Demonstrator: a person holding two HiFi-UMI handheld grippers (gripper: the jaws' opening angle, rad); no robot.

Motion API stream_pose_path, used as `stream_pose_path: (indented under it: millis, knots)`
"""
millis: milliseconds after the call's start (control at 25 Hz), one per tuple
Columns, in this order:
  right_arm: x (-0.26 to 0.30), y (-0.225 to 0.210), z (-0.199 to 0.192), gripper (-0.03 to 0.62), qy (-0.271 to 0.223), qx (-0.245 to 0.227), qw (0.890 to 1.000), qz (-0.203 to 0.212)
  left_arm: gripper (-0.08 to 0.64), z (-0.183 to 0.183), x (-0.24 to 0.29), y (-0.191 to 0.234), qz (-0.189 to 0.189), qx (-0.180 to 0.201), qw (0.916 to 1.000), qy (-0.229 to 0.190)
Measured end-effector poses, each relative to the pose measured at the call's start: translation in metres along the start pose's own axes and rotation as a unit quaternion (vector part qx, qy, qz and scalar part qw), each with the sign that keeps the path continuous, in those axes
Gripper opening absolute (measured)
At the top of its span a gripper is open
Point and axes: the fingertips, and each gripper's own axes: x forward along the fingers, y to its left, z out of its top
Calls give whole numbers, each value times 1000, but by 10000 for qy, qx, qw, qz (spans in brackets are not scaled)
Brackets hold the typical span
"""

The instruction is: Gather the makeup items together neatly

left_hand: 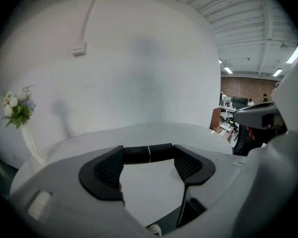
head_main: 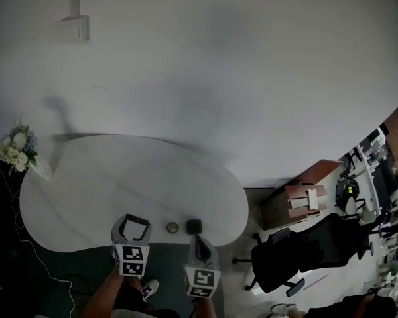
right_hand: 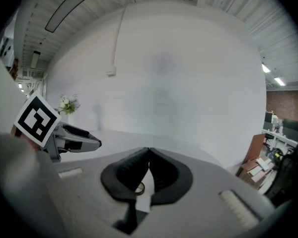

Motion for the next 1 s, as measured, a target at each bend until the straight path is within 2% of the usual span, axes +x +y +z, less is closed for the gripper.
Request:
stream_pose_path:
  millis: [320, 680, 1000]
  knots:
    - [25, 21, -24, 5, 310, -52, 9992, 231, 331, -38, 15, 15, 188, -238, 9991, 285]
    - [55, 32, -63, 5, 687, 28, 9972, 289, 331, -95, 41, 19, 458, -557, 9937, 857]
    - [64, 39, -87, 5, 872, 83, 9957, 304, 331, -132, 55, 8, 365, -678, 9899, 1187]
